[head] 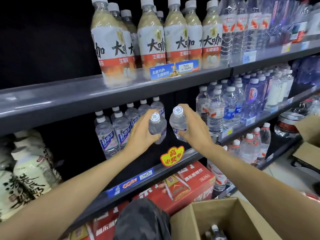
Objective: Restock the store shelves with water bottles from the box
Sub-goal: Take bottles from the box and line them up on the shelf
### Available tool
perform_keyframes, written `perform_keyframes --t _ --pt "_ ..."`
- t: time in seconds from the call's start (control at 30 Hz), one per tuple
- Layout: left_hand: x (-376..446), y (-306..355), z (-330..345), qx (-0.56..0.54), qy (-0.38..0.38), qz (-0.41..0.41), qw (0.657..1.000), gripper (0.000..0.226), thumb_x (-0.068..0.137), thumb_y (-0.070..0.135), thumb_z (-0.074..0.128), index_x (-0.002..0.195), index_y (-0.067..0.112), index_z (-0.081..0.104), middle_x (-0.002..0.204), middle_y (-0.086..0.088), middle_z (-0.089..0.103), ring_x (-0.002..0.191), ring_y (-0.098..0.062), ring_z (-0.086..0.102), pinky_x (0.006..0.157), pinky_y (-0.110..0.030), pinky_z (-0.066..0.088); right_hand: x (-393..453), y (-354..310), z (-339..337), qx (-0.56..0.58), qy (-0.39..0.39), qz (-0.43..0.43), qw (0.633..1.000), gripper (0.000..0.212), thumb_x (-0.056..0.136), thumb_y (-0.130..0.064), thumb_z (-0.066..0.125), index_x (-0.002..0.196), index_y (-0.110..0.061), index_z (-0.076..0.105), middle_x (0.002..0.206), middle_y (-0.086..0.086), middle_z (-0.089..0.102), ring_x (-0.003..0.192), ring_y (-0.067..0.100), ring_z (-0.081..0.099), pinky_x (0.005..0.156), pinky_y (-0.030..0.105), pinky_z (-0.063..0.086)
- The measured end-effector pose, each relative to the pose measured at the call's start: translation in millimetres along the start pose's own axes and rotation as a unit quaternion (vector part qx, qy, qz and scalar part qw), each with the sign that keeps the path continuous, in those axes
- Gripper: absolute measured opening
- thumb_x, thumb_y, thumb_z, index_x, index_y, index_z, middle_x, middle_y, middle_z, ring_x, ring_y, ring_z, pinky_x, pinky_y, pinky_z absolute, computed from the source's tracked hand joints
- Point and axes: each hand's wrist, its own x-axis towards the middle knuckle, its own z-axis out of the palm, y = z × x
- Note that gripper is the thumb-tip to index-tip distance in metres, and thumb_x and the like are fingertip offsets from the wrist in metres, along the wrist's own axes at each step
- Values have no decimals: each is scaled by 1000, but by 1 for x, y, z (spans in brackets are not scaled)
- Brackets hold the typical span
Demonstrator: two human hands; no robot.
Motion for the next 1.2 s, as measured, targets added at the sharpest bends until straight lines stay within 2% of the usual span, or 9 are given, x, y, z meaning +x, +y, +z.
perform_keyframes --t 0.1,0.23,0.37,0.43,0.8,0.9,1.0,1.1,1.2 --pt "6 -14 1 -7 8 -41 999 65 68 14 77 119 37 45 110 19 59 97 2 56 74 -11 41 12 4 17 51 -17 22 998 72 72 -4 74 123 -35 34 115 -12 53 102 22 55 71 43 51" --pt "14 -26 3 -16 31 -91 995 64 65 24 80 113 44 42 101 30 55 91 18 51 72 1 38 27 7 37 109 -22 54 992 75 68 -11 79 121 -38 33 108 -12 57 97 20 59 77 48 53" --pt "26 -32 6 15 21 -114 993 62 58 39 71 112 40 40 105 15 59 98 -16 61 80 -34 53 40 13 53 118 -46 77 989 79 66 -15 80 123 -40 31 107 -13 60 96 20 63 78 49 53" --pt "31 -39 7 32 10 -121 992 67 60 34 74 118 37 39 108 12 58 100 -22 61 83 -41 54 45 18 61 131 -53 93 986 81 66 -16 81 125 -39 31 110 -12 62 99 20 64 82 48 53" --pt "53 -77 9 88 -41 -145 985 80 66 41 83 129 32 35 115 12 60 104 -17 61 86 -37 53 63 46 105 209 -84 107 968 93 70 -9 84 143 -24 30 129 0 58 112 21 61 97 45 50" --pt "64 -83 6 101 -75 -156 980 86 68 37 86 136 27 33 112 14 54 102 -11 56 76 -22 45 68 53 108 213 -103 91 967 99 71 -9 84 151 -15 25 139 12 42 131 22 45 113 32 35" --pt "76 -87 -2 129 -120 -145 974 87 68 30 86 139 23 36 115 9 53 105 -13 55 76 -15 40 68 58 109 198 -103 95 970 100 73 -10 83 153 -17 23 138 12 39 130 20 43 105 19 32" --pt "85 -84 -11 202 -144 -115 962 79 74 52 76 140 27 41 135 -1 52 120 -16 50 86 -20 36 67 61 106 180 -110 89 973 98 73 -14 83 152 -17 26 140 10 43 131 20 43 100 15 30" --pt "96 -81 -13 246 -138 -95 955 58 87 60 58 131 23 52 128 -5 58 113 -16 53 81 -26 34 66 61 103 185 -119 86 972 87 78 -12 79 150 -16 31 142 8 46 132 20 45 108 25 36"
